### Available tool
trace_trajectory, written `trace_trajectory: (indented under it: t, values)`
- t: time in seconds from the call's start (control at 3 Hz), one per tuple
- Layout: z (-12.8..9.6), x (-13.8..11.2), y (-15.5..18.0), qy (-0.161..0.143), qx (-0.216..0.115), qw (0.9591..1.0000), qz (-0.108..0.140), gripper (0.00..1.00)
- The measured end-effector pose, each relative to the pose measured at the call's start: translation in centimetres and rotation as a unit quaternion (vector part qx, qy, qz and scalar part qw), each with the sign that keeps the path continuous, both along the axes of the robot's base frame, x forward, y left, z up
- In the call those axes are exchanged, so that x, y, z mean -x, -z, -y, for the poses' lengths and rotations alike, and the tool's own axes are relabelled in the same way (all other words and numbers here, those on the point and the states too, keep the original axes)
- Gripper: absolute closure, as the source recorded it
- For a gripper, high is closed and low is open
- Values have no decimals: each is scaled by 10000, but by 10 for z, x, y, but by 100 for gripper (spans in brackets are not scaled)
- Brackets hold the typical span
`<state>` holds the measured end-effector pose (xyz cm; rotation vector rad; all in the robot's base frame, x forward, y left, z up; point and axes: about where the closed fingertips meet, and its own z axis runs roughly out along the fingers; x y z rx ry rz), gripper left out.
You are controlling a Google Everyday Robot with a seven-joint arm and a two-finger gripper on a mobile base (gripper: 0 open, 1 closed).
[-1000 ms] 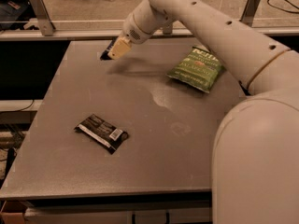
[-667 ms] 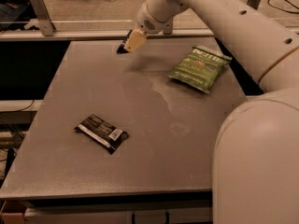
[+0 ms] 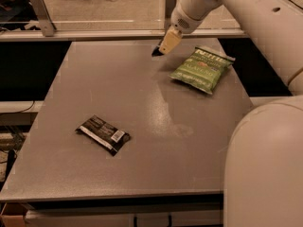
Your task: Move rxbar blueberry near green rice chip bag
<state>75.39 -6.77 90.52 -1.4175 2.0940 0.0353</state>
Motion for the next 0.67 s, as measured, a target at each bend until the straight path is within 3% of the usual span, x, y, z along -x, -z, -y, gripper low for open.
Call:
trace_trajectory:
  t: [0.33, 0.67]
  values:
    - [31, 5, 9, 217, 134, 9994, -234, 82]
    - [38, 6, 21, 245, 132, 9988, -410, 59]
